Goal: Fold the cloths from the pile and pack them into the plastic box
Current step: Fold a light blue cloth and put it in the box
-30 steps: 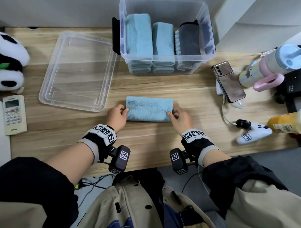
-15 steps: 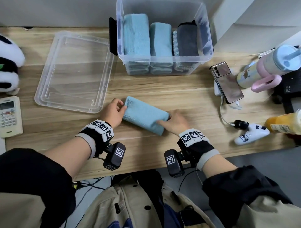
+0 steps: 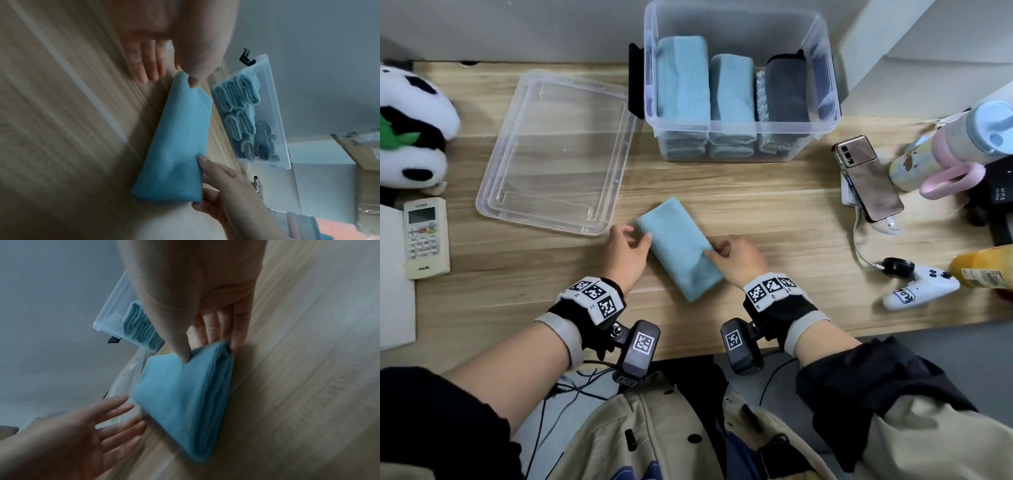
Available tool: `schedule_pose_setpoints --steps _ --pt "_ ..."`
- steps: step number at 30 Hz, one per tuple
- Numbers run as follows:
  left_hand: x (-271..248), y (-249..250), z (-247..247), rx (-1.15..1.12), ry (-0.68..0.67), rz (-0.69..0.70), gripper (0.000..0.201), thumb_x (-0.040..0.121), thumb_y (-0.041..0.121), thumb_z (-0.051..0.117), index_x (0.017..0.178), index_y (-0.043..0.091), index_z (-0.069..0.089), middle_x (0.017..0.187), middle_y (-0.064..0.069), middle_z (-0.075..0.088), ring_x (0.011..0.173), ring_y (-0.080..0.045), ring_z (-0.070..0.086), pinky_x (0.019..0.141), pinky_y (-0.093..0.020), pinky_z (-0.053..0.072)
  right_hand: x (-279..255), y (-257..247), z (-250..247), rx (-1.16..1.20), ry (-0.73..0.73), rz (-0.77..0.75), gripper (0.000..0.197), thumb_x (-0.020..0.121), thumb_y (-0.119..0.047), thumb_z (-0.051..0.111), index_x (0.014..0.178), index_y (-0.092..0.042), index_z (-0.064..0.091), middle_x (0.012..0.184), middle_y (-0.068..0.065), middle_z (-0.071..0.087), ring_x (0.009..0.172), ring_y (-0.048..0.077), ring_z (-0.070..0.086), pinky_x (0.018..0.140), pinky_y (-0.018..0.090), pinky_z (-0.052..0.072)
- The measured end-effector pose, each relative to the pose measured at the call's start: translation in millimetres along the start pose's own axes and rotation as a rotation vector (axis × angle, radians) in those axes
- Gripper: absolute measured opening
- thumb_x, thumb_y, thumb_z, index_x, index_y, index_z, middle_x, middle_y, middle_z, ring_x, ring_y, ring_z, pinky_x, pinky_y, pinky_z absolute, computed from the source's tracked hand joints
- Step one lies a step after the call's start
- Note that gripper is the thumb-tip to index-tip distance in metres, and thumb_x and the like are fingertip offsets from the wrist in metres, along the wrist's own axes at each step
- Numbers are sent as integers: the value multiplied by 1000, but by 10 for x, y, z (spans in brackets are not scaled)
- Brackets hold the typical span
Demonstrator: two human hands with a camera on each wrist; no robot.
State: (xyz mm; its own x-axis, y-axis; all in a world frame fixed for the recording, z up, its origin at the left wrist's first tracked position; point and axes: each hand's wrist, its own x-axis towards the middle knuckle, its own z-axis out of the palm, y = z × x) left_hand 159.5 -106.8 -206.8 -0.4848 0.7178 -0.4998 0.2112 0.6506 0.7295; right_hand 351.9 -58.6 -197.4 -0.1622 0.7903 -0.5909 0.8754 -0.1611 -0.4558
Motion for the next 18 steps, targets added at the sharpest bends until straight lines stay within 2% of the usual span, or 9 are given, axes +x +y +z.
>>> schedule_pose_setpoints --steps 3,5,7,9,11,14,16,18 --pt "-84 17 54 -131 -101 -138 49 87 25 63 126 5 41 113 -13 56 88 -21 56 92 -43 49 -56 -36 85 32 -33 3 35 84 -45 61 102 -16 67 101 8 71 99 26 63 85 35 49" --pt "-128 67 56 -217 -203 -251 48 87 24 63 127 6 43 114 -8 56 94 -21 58 88 -39 48 -97 -61 119 90 -49 14 34 86 -42 60 105 -14 66 104 8 70 101 25 63 85 33 48" --pt "-155 117 46 -313 -323 -328 41 85 20 66 121 11 47 115 -6 60 107 -22 58 97 -40 44 -143 -90 139 187 -85 29 34 88 -38 59 109 -11 65 106 9 70 102 25 63 86 32 46" --pt "-195 173 39 -394 -390 -361 50 83 10 67 127 13 43 118 -8 61 107 -23 59 99 -43 44 -183 -113 147 263 -140 24 36 90 -37 58 111 -9 64 108 10 69 103 25 63 87 32 47" --pt "-226 233 39 -402 -413 -330 57 82 1 65 131 11 38 123 -12 59 105 -24 59 93 -40 47 -188 -134 120 307 -167 40 46 90 -47 54 115 -10 62 108 7 67 103 24 63 87 33 48" --pt "-267 395 15 -408 -461 -228 52 83 -4 62 128 4 38 119 -15 59 98 -23 60 90 -38 47 -185 -200 -49 428 -155 80 53 89 -57 46 112 -12 59 106 5 65 95 23 62 89 37 49" --pt "-266 537 -25 -434 -501 -173 54 83 -4 62 130 7 37 120 -13 59 97 -20 61 91 -37 47 -190 -282 -203 652 -168 80 41 92 -50 48 111 -15 58 112 6 66 98 21 63 92 36 50" --pt "-247 726 -81 -459 -538 -109 56 83 -3 62 131 12 38 125 -12 59 103 -21 62 93 -38 48 -195 -370 -387 835 -176 44 27 94 -39 50 109 -19 58 108 1 67 97 17 63 92 34 50"
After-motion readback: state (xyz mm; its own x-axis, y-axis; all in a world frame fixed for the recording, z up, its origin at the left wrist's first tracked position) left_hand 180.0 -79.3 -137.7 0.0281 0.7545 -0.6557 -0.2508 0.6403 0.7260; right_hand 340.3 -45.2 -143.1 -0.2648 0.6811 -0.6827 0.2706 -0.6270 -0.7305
